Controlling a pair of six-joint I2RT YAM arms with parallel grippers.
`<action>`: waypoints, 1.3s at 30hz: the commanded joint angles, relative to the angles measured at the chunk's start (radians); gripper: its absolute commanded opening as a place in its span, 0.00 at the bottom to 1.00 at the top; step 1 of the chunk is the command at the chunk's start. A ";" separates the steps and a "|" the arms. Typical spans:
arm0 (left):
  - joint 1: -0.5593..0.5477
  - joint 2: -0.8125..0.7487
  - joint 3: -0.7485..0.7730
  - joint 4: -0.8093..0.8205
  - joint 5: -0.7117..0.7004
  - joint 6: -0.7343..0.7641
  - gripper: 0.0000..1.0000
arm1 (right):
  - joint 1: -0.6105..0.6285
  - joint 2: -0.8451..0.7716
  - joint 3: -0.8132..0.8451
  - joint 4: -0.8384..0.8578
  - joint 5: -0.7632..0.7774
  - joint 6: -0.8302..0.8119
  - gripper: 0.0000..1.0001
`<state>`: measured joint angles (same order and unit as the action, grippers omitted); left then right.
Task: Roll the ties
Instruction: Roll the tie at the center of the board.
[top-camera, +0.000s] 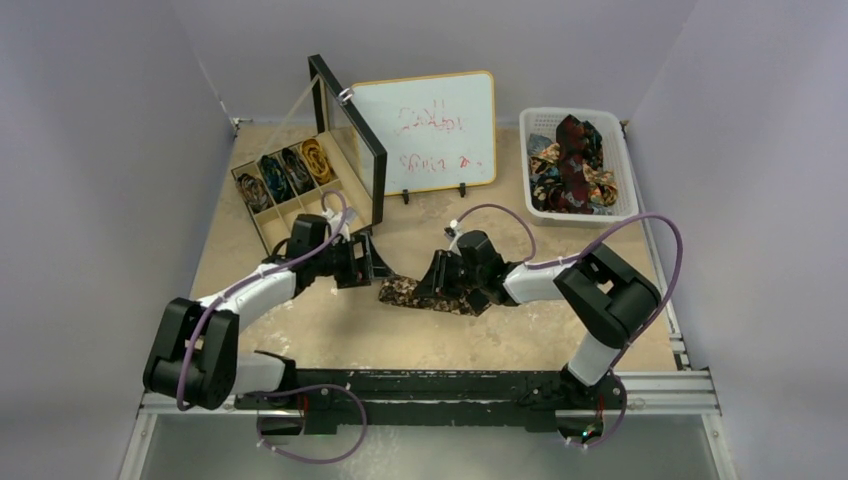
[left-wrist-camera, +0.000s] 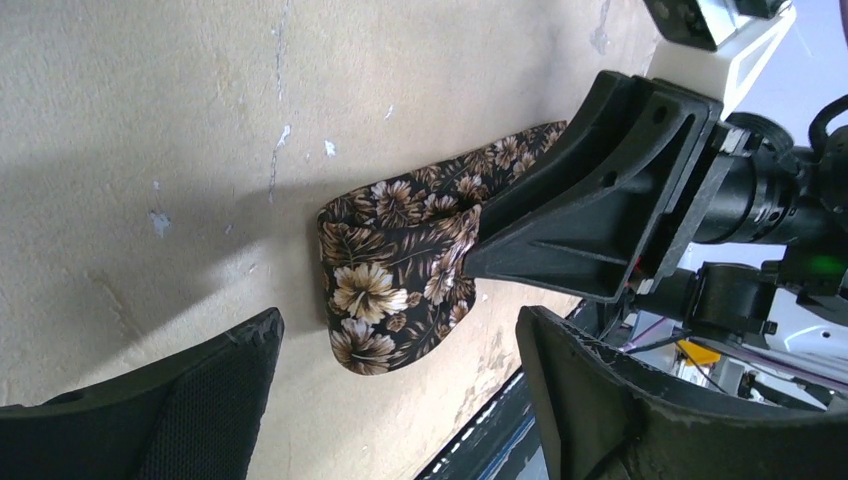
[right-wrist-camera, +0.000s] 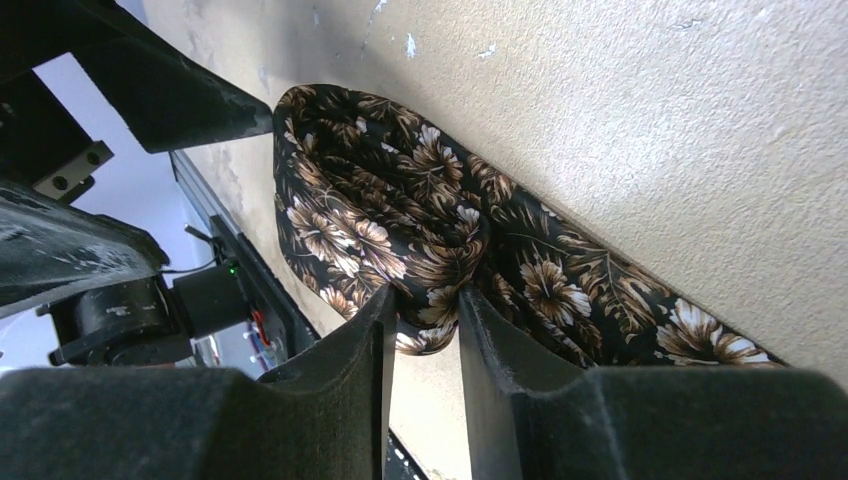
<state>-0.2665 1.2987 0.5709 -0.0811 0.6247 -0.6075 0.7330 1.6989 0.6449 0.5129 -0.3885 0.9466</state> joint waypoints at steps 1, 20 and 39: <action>0.007 0.024 -0.047 0.137 0.063 0.013 0.84 | -0.001 0.014 0.004 0.040 -0.034 -0.009 0.31; 0.007 0.177 -0.129 0.344 0.246 -0.026 0.69 | -0.026 0.091 -0.009 0.082 -0.090 -0.016 0.28; 0.007 0.264 -0.155 0.489 0.251 -0.226 0.44 | -0.027 0.095 -0.022 0.103 -0.098 -0.003 0.26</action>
<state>-0.2638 1.5524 0.4198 0.3237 0.8455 -0.7864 0.7097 1.7794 0.6384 0.6216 -0.4755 0.9497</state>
